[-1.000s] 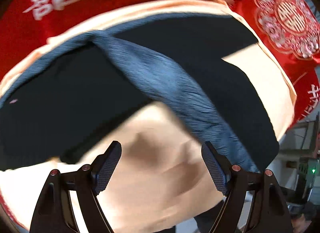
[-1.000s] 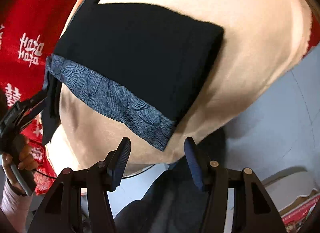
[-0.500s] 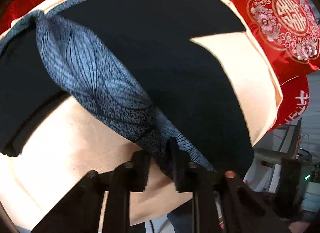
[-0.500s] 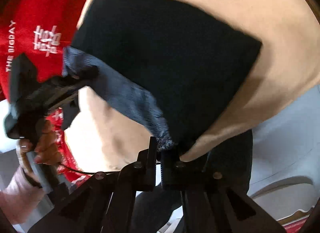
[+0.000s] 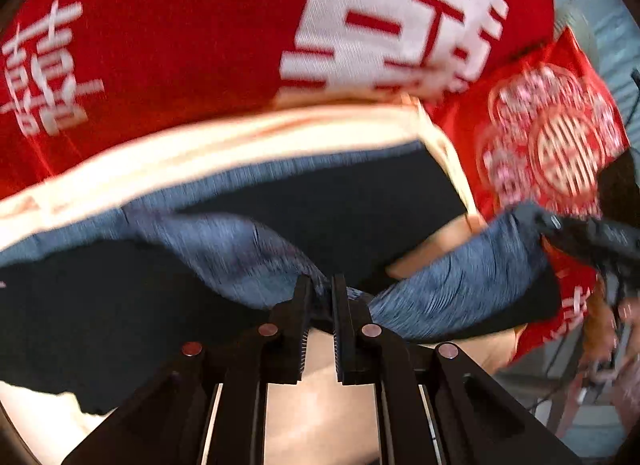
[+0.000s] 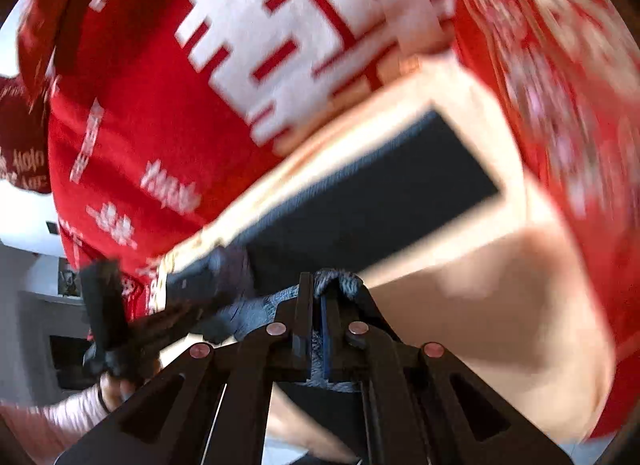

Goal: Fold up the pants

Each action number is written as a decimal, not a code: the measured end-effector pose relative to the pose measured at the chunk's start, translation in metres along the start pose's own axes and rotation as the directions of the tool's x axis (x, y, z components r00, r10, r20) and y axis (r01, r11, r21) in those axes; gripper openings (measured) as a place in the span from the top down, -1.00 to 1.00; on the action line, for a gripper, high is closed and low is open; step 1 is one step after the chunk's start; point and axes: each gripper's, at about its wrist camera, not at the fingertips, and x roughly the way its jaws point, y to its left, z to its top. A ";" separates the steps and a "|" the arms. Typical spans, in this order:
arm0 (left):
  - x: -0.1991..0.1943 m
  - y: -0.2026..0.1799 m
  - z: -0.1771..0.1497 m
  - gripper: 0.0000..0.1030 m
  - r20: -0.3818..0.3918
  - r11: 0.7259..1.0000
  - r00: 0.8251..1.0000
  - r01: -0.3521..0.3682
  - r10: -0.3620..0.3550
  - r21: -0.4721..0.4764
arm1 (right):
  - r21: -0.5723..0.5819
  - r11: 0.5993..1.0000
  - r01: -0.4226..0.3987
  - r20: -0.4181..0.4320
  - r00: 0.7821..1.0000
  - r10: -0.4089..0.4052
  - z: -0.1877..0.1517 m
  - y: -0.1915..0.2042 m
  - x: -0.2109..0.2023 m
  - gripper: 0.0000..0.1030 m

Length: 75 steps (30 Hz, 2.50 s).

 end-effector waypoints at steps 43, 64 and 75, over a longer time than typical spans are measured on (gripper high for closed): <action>0.087 0.055 0.018 -0.70 -0.107 0.898 0.898 -0.434 0.426 -0.068 | -0.549 0.827 0.118 -0.181 0.949 -0.257 0.069 0.033 0.148 -0.12; 0.085 0.089 0.039 -0.78 -0.092 0.875 0.886 -0.464 0.455 -0.140 | 0.025 0.976 0.217 -0.108 0.971 -0.214 0.016 -0.041 0.061 0.17; 0.106 0.061 0.011 -0.78 -0.103 0.877 0.877 -0.476 0.469 -0.061 | 0.322 0.921 0.219 0.048 0.968 -0.247 -0.008 -0.114 0.037 0.19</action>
